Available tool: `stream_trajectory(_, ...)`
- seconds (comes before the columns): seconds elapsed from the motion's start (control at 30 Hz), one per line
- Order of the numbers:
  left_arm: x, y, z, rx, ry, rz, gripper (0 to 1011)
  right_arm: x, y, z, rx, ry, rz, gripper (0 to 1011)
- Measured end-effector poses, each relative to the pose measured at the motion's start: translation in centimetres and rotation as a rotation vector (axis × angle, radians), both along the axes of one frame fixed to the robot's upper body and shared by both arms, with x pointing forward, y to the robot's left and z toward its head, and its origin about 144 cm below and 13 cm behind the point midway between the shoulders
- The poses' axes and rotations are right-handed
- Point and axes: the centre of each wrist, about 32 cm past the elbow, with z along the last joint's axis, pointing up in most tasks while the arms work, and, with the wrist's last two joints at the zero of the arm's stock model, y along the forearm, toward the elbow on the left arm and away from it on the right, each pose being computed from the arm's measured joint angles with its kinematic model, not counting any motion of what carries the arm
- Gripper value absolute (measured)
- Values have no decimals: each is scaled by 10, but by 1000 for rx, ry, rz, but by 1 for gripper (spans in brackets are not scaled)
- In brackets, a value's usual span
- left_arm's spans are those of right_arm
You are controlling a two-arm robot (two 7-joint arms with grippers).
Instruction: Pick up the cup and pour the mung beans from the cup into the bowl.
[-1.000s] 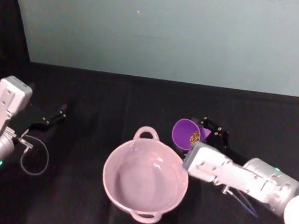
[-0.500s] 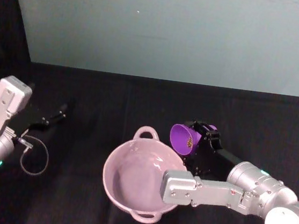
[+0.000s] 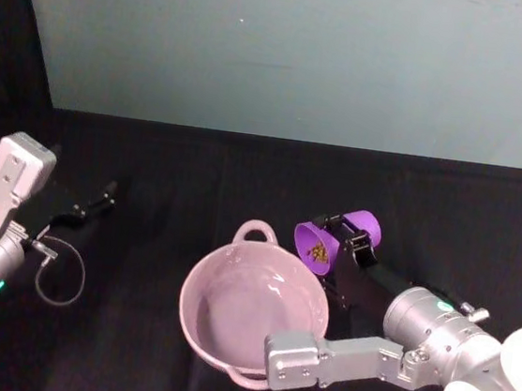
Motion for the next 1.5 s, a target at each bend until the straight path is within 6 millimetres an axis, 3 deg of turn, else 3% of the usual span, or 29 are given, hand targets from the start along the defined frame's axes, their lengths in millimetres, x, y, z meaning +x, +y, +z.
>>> stream_trajectory(1.5, 0, 0, 0, 0, 0, 0, 1011, -19, 23, -11, -307, -235, 79, 726)
